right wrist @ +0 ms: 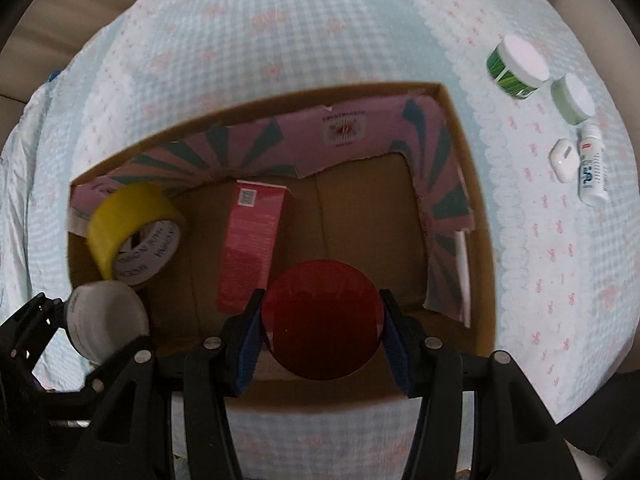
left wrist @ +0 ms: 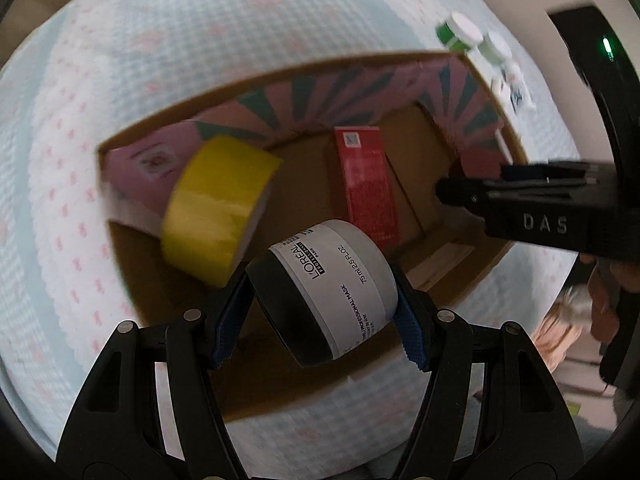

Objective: Organize rigid objects
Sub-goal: 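Open both tools to drop the two jars into the box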

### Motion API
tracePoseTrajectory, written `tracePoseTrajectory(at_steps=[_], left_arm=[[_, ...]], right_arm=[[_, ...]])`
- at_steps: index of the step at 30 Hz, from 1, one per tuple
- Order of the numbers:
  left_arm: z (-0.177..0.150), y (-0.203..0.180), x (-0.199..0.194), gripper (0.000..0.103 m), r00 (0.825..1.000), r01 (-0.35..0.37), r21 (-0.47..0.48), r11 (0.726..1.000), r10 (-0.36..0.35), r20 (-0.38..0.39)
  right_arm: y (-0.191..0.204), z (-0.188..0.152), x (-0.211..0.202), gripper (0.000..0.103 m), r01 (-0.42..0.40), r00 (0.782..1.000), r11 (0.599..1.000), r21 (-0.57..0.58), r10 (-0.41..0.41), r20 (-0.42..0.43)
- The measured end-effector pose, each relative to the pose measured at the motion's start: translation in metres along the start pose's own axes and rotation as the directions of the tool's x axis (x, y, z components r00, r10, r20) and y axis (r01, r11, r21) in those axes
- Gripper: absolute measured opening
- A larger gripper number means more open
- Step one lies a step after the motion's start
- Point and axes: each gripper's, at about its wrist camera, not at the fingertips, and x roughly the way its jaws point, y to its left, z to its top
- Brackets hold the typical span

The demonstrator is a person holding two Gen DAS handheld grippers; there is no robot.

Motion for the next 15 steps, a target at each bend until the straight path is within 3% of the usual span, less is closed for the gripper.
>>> tracePoseTrajectory(at_steps=[8, 10, 11, 12, 13, 15], left_arm=[[0.012, -0.011, 0.022, 0.063, 0.998, -0.036, 0.094, 0.995, 0.041, -0.055], [0.014, -0.016, 0.016, 0.086, 0.999, -0.025, 0.113, 0.993, 0.03, -0.042], [0.014, -0.019, 0.011, 0.103, 0.999, -0.016, 0.124, 0.992, 0.02, -0.031], [0.014, -0.021, 0.008, 0.103, 1.0, -0.015, 0.13, 0.991, 0.017, -0.018], [0.013, -0.023, 0.005, 0.102, 1.0, -0.023, 0.138, 0.99, 0.024, -0.006], [0.011, -0.025, 0.004, 0.103, 1.0, -0.027, 0.139, 0.99, 0.029, -0.012]], right_arm=[[-0.007, 0.009, 0.011, 0.05, -0.039, 0.999, 0.999, 0.024, 0.039, -0.024], [-0.01, 0.01, 0.011, 0.05, -0.08, 0.996, 0.996, 0.041, 0.081, -0.024], [-0.013, 0.01, 0.009, 0.058, -0.093, 0.995, 0.994, 0.054, 0.094, -0.018], [-0.016, 0.01, 0.006, 0.07, -0.109, 0.994, 0.992, 0.068, 0.109, 0.006], [-0.019, 0.009, 0.002, 0.103, -0.124, 0.992, 0.99, 0.071, 0.123, 0.027], [-0.021, 0.008, -0.001, 0.103, -0.128, 0.992, 0.99, 0.063, 0.126, 0.032]])
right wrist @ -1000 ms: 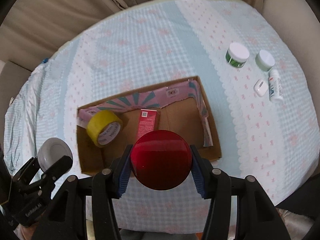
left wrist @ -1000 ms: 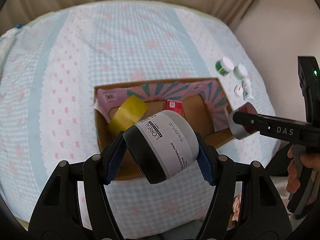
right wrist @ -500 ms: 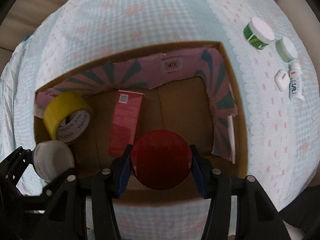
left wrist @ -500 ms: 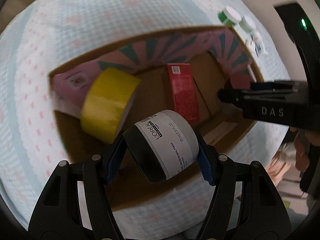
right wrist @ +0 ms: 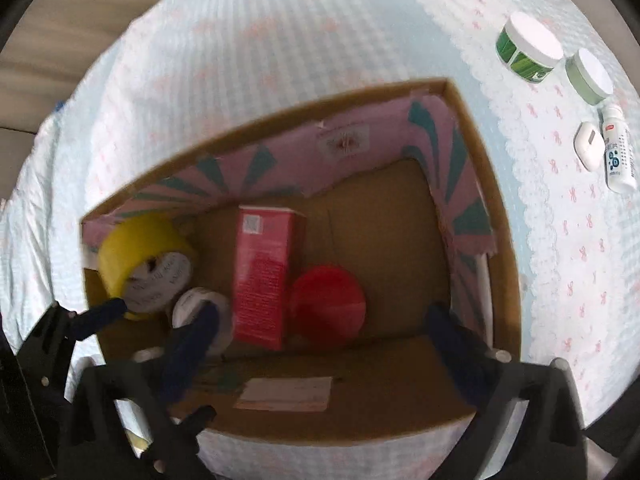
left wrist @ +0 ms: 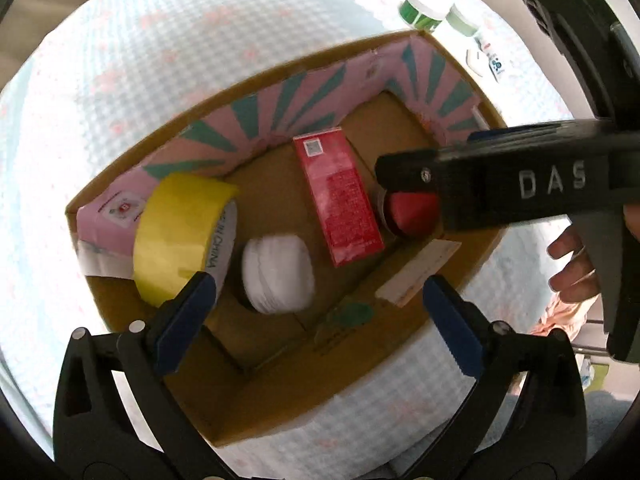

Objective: Organize rigid objects
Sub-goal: 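Open both tools to drop the two jars into the box, then move both tools back toward the white jars and bottle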

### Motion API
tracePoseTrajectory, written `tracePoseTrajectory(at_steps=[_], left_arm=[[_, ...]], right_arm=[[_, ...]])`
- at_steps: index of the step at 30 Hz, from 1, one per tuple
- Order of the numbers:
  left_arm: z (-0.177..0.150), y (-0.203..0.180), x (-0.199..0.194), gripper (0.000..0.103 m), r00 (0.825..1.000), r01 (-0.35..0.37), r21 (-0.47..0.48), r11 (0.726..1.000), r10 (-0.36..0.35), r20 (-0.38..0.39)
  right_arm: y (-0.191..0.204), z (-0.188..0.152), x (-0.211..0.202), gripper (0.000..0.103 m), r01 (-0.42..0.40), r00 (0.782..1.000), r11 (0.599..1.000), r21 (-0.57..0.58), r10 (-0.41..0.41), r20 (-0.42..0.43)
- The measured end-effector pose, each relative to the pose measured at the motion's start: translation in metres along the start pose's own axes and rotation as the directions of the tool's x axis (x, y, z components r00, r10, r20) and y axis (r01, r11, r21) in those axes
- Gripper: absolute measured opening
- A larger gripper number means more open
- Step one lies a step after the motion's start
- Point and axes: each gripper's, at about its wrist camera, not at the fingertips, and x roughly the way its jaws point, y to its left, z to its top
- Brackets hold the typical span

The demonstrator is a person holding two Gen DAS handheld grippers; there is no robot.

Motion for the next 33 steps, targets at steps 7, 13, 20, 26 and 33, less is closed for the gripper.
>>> tracePoseTrajectory(at_steps=[7, 13, 20, 26, 33], left_arm=[[-0.008, 0.009, -0.008, 0.103, 1.0, -0.018, -0.066, 0.998, 0.018, -0.005], [-0.013, 0.007, -0.024, 0.103, 0.999, -0.04, -0.089, 0.995, 0.043, 0.031], [-0.02, -0.004, -0.062, 0.103, 0.987, -0.117, -0.1, 0.988, 0.127, 0.1], [-0.039, -0.012, -0.137, 0.103, 0.954, -0.177, -0.134, 0.975, 0.203, 0.22], [-0.058, -0.047, -0.22, 0.103, 0.906, -0.177, -0.143, 0.974, 0.218, 0.363]], right_arm=[[-0.001, -0.003, -0.005, 0.103, 0.007, 1.0, 1.0, -0.013, -0.007, 0.009], [0.009, -0.012, -0.022, 0.103, 0.021, 0.999, 0.999, -0.046, -0.019, 0.049], [0.012, -0.024, -0.054, 0.103, 0.001, 0.995, 0.999, -0.052, 0.004, 0.104], [0.019, -0.042, -0.131, 0.103, 0.027, 0.976, 0.996, -0.082, -0.009, 0.217], [0.009, -0.085, -0.237, 0.103, 0.101, 0.92, 0.995, -0.005, -0.091, 0.381]])
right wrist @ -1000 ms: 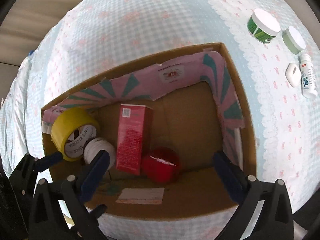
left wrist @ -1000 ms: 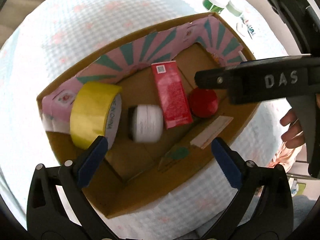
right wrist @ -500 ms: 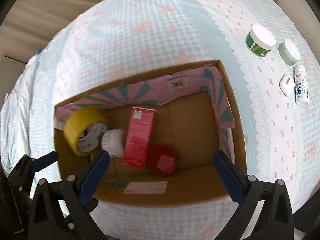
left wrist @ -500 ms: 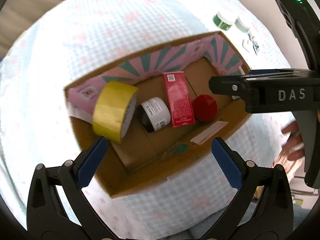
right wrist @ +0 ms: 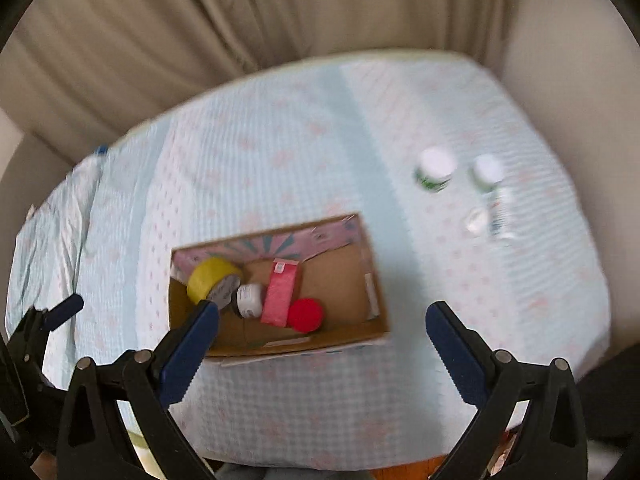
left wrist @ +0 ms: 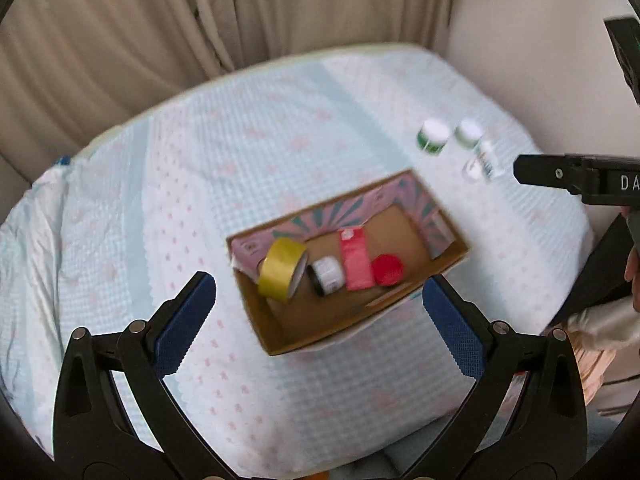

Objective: Organize rigid objects
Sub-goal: 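Move both tools back toward the white jars and bottle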

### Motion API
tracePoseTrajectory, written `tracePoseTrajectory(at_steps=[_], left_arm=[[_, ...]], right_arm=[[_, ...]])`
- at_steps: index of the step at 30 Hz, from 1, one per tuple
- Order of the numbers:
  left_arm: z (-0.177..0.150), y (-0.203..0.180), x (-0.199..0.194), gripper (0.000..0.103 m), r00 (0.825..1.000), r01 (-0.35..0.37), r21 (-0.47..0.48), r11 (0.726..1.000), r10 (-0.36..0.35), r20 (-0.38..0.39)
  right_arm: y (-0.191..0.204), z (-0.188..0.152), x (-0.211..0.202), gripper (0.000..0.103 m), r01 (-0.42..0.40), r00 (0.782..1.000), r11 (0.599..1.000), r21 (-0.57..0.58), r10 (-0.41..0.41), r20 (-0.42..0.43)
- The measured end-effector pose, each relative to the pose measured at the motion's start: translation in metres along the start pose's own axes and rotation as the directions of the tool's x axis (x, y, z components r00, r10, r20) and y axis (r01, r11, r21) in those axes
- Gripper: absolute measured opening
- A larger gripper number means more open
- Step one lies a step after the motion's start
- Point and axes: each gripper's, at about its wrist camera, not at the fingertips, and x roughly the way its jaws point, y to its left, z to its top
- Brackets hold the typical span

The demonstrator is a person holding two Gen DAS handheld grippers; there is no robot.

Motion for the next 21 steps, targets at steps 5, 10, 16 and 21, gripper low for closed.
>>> tracePoseTrajectory(at_steps=[5, 10, 16, 21], left_arm=[[0.014, -0.025, -0.044, 0.103, 0.995, 0.058, -0.016, 0.998, -0.056, 0.085], [0.028, -0.059, -0.064, 0.103, 0.985, 0.093, 0.002, 0.996, -0.092, 0.146], [0.044, -0.106, -0.068, 0.103, 0.975, 0.127, 0.033, 0.991, -0.131, 0.18], [0.059, -0.154, -0.06, 0.103, 0.976, 0.105, 0.035, 0.994, -0.11, 0.189]], right_arm=[[-0.02, -0.009, -0.046, 0.103, 0.098, 0.993, 0.995, 0.006, -0.098, 0.06], [-0.044, -0.018, -0.081, 0.103, 0.173, 0.979, 0.985, 0.017, -0.174, 0.106], [-0.093, -0.019, -0.105, 0.103, 0.18, 0.973, 0.982, 0.06, -0.187, 0.135], [-0.138, -0.01, -0.107, 0.103, 0.163, 0.973, 0.985, 0.056, -0.17, 0.154]])
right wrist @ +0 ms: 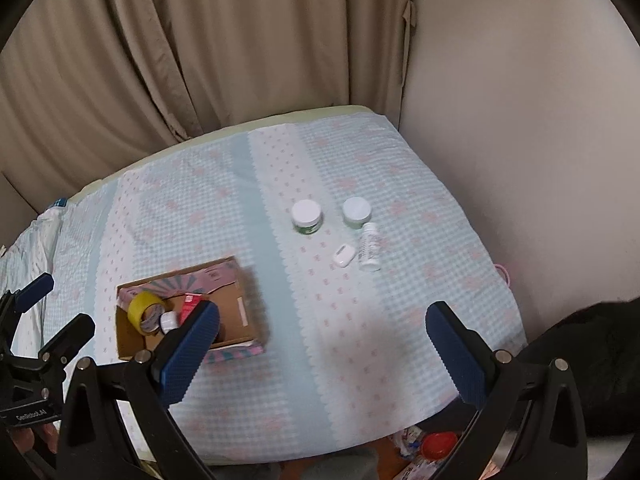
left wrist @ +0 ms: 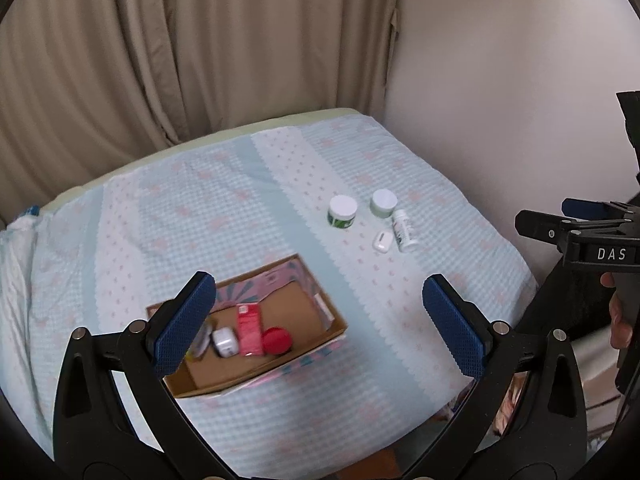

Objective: Organize rigid objects
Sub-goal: 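Move both tools back toward the white jars and bottle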

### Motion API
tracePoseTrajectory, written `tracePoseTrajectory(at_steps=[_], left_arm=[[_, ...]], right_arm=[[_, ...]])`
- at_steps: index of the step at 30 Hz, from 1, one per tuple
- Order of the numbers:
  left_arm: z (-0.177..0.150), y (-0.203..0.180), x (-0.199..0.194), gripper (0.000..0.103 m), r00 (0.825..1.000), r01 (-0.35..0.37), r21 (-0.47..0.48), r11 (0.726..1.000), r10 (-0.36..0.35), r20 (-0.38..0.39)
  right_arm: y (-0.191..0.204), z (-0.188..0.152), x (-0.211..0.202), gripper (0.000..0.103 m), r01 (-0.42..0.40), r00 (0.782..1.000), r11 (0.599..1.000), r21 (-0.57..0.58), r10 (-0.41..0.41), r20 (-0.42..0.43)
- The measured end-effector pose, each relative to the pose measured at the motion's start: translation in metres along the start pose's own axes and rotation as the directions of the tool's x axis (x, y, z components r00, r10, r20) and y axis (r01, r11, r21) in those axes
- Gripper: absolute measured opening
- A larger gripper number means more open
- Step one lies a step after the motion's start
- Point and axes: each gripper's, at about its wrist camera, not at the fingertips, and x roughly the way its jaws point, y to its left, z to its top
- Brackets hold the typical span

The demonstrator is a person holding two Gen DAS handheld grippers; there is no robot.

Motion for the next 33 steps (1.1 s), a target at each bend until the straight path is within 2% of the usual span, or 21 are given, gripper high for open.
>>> tracePoseTrajectory(at_steps=[8, 14, 18, 23, 30, 33], left_arm=[[0.025, -0.089, 0.061, 0.103, 0.998, -0.047, -0.055, 0.997, 0.045, -0.035], [0.042, -0.129, 0.123, 0.103, 0.994, -0.064, -0.101, 0.993, 0.055, -0.094], [0.055, -0.134, 0.158, 0.103, 0.99, -0.071, -0.123, 0.99, 0.054, -0.13], [0.074, -0.127, 0.216, 0.103, 0.983, -0.071, -0.113, 0.991, 0.05, -0.179], [0.095, -0.103, 0.311, 0.103, 0.966, -0.075, -0.095, 0.993, 0.049, -0.254], [0.097, -0.091, 0.36, 0.103, 0.952, -0.081, -0.083, 0.993, 0.053, -0.302]], right_arm=[[-0.09, 0.035, 0.043, 0.103, -0.111, 0.994, 0.993, -0.03, 0.11, -0.023], [-0.137, 0.065, 0.091, 0.103, -0.142, 0.988, 0.989, -0.038, 0.139, -0.068], [-0.159, 0.084, 0.124, 0.103, -0.169, 0.981, 0.985, 0.024, 0.171, -0.096], [-0.168, 0.103, 0.172, 0.103, -0.17, 0.975, 0.983, 0.073, 0.179, -0.135], [-0.162, 0.119, 0.26, 0.103, -0.148, 0.953, 0.977, 0.152, 0.182, -0.241], [-0.156, 0.117, 0.299, 0.103, -0.134, 0.936, 0.974, 0.181, 0.184, -0.299]])
